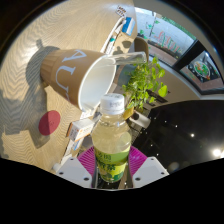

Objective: Pour water

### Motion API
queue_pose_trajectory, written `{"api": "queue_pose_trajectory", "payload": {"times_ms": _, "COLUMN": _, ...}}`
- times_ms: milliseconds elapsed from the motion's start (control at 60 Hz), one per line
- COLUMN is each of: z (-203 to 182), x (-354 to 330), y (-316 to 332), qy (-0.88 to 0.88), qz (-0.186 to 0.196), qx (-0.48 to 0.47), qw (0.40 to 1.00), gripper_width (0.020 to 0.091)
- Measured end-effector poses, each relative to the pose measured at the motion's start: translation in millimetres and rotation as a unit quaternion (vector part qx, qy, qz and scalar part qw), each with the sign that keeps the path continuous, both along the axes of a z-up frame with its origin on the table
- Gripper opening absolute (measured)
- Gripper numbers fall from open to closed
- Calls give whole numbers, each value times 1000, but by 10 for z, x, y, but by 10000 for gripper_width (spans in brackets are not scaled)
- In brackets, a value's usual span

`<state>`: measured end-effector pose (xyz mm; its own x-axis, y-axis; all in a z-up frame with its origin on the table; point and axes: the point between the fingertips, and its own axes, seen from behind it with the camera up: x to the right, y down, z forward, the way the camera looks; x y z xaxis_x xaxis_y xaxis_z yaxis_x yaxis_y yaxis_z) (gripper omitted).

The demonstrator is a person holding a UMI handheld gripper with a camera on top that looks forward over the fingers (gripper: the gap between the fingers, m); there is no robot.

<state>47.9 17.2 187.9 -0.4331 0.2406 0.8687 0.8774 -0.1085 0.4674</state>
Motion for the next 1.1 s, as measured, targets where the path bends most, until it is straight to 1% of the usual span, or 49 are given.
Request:
{"api": "queue_pose_trajectory", "payload": {"times_ms": 100, "z": 97, "x": -15, "y": -35, "qy": 61, "qz": -5, "qx": 2, "qw": 998, "gripper_width": 399}}
{"api": "queue_pose_trajectory", "payload": {"times_ms": 233, "z": 360, "x": -48, "y": -80, "qy": 243, "qz": -19, "qx": 6, "qw": 970, "gripper_width": 404}}
{"api": "queue_pose_trajectory", "payload": {"times_ms": 283, "z": 475, "x": -103, "y": -100, "qy": 323, "qz": -17, "qx": 13, "qw": 946, "gripper_width": 407}}
{"api": "queue_pose_trajectory", "payload": {"times_ms": 383, "z": 665, "x": -53, "y": -97, "qy": 465, "qz": -27, "qx": 9, "qw": 885, "gripper_width": 403}}
{"api": "queue_pose_trajectory", "payload": {"times_ms": 500, "z": 657, "x": 12, "y": -50, "qy": 605, "qz": -45, "qx": -8, "qw": 795, "gripper_width": 405}}
{"api": "queue_pose_trajectory", "payload": {"times_ms": 617, "z": 324, "x": 10, "y": 24, "qy": 710, "qz": -66, "qx": -57, "qw": 698, "gripper_width": 402}}
{"api": "queue_pose_trajectory", "payload": {"times_ms": 700, "z": -47, "x": 61, "y": 66, "qy": 758, "qz": -107, "qx": -87, "qw": 637, "gripper_width": 404}}
{"api": "queue_pose_trajectory", "payload": {"times_ms": 750, "z": -224, "x": 95, "y": 92, "qy": 777, "qz": -123, "qx": -97, "qw": 610, "gripper_width": 404}}
{"api": "queue_pose_trajectory", "payload": {"times_ms": 783, "z": -374, "x": 111, "y": 124, "qy": 784, "qz": -130, "qx": -99, "qw": 598, "gripper_width": 405}}
{"api": "queue_pose_trajectory", "payload": {"times_ms": 1000, "z": -936, "x": 132, "y": 132, "qy": 809, "qz": -162, "qx": -117, "qw": 552, "gripper_width": 406}}
{"api": "queue_pose_trajectory", "payload": {"times_ms": 1083, "z": -1167, "x": 147, "y": 110, "qy": 806, "qz": -175, "qx": -121, "qw": 552, "gripper_width": 411}}
{"api": "queue_pose_trajectory", "payload": {"times_ms": 1100, "z": -1164, "x": 138, "y": 100, "qy": 807, "qz": -169, "qx": -116, "qw": 554, "gripper_width": 416}}
